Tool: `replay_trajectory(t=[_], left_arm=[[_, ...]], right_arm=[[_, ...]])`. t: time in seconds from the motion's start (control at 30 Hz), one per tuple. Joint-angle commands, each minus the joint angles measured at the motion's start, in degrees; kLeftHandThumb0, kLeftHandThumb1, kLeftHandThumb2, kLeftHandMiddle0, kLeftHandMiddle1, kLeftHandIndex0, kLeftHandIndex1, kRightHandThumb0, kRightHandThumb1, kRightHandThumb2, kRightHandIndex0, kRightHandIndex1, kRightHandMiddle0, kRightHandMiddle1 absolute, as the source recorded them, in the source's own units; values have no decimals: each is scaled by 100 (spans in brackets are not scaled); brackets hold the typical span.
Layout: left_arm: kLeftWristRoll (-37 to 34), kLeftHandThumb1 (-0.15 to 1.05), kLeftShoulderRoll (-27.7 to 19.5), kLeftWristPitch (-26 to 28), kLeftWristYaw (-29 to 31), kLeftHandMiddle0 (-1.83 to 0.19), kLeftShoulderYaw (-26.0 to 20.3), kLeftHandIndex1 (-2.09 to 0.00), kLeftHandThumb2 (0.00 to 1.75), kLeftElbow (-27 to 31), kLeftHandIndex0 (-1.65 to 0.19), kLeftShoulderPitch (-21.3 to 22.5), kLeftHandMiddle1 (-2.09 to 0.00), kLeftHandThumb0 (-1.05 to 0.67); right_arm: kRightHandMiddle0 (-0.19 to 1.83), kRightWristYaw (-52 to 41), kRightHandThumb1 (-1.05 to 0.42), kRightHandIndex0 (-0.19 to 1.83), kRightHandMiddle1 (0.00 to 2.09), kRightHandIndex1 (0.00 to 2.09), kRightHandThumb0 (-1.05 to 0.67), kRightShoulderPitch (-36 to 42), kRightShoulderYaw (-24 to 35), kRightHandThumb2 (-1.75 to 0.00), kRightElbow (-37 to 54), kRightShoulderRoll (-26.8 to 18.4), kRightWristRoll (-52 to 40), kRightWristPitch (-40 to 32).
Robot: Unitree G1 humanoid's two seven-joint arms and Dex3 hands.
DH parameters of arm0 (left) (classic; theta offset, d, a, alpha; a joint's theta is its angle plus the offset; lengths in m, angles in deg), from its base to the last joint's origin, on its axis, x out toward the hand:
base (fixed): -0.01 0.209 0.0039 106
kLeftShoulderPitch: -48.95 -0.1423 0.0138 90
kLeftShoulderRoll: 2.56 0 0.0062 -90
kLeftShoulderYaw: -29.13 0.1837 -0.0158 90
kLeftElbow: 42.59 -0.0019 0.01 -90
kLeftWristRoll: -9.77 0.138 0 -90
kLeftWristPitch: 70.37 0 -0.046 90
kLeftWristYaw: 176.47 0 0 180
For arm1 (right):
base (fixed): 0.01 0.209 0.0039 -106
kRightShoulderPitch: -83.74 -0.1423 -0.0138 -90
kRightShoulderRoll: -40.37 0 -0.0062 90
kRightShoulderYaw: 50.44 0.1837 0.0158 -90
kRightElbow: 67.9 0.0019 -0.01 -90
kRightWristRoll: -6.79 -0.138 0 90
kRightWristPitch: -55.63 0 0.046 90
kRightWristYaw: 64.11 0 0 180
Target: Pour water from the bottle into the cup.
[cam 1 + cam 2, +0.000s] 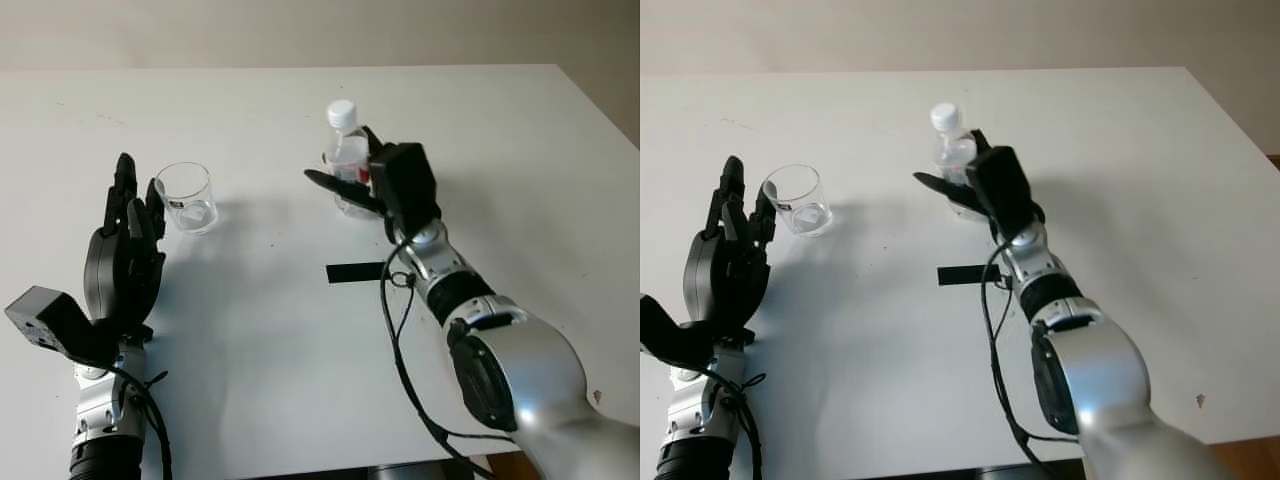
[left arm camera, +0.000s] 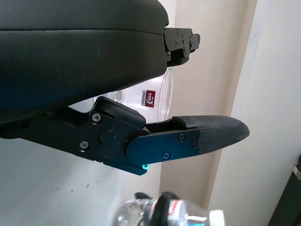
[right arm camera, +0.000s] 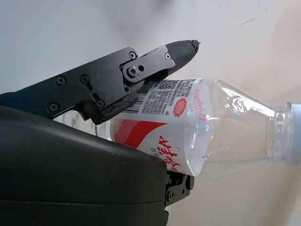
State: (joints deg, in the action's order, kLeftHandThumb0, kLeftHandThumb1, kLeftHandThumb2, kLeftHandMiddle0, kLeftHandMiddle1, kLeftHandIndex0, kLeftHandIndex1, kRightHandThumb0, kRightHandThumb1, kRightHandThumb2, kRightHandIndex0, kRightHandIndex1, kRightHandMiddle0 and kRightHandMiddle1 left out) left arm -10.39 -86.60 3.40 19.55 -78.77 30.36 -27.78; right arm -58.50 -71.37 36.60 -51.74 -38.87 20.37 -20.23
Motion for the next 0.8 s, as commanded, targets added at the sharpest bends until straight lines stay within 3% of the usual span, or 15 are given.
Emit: replay_trajectory(t=[0.0,0.4,0.53,0.6,0.77], left_arm=[[28,105,42,-48,-30,0,2,0,57,-26,7,-32,0,-86],[41,105,62,-68,-99,3,12,0,58,-25,9,-26,0,-87],[63,105,79,-123,-116,3,17,0,59,-55,9,-24,0,-86],[97,105,96,-76,-206,2,26,0,57,16,9,-41,0,-87],[47,105,131,-161,-183,3,18,0,56,-5,10,-19,0,-87]], right_arm=[[108,111,-104,105,209,209,-17,-407,-162,-18,-26,67,176,-151],[107,520,-103,111,209,209,-16,-1191,-950,-12,-203,363,1048,-788],[78,499,-104,88,209,209,-11,-1328,-1265,-9,-264,433,1357,-905],[52,576,-104,68,209,209,-10,-1378,-1439,-8,-296,466,1549,-970],[22,668,-104,52,209,209,-11,-1480,-1707,-6,-363,582,1853,-1163]])
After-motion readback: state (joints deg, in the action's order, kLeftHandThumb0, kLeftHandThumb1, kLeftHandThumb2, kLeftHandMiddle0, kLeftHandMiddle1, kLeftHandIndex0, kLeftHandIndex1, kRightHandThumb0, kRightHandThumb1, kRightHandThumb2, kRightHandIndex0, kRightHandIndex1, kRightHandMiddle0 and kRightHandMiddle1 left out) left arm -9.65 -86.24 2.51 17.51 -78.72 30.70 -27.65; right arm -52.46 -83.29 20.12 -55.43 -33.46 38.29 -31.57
